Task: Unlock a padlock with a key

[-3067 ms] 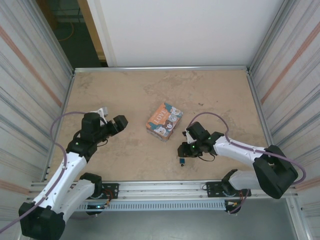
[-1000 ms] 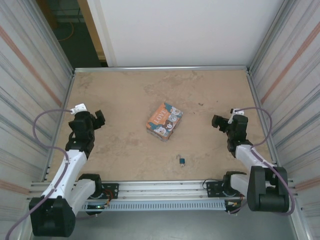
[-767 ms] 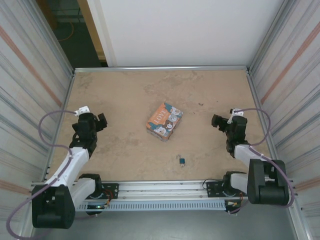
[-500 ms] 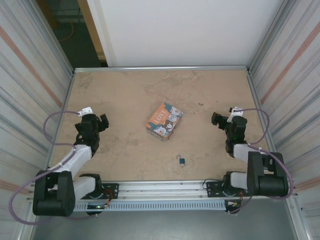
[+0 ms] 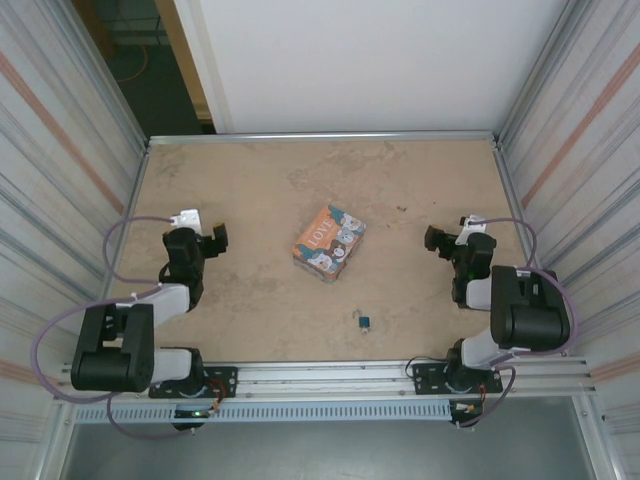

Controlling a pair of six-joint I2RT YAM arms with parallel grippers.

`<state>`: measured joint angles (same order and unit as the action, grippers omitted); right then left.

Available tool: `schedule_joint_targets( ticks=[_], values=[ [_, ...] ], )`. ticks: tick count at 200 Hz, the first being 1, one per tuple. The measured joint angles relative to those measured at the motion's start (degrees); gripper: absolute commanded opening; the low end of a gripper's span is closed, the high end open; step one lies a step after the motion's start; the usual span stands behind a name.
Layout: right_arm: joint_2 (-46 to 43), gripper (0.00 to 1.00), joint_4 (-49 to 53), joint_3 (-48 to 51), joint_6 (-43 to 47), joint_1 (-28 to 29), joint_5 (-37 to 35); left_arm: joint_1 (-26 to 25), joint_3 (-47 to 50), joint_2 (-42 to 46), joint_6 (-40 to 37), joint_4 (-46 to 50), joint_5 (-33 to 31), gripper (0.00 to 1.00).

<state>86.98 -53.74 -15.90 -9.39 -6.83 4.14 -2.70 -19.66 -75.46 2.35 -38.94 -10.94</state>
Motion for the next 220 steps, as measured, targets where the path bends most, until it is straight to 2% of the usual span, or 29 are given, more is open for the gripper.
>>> schedule_joint_targets(
  ticks=[31, 49, 100, 220],
  values=[
    [0.5, 0.99, 2.4, -2.8, 0.1, 0.5, 0.0, 2.3, 2.0, -6.1, -0.9, -8.9, 4.3, 0.99],
    [0.9, 0.99, 4.6, -5.8, 1.3, 2.6, -1.6, 3.8, 2.8, -10.1, -0.9, -12.4, 6.6, 0.99],
    [1.0, 0.99, 7.4, -7.1, 2.6, 4.2, -3.1, 3.7, -1.0, -10.8, -1.4, -10.4, 9.9, 0.99],
    [1.0, 0.99, 7.8, -7.1, 2.6, 4.2, -4.1, 1.2, -2.3, -10.8, -3.9, -7.3, 9.6, 0.99]
  ],
)
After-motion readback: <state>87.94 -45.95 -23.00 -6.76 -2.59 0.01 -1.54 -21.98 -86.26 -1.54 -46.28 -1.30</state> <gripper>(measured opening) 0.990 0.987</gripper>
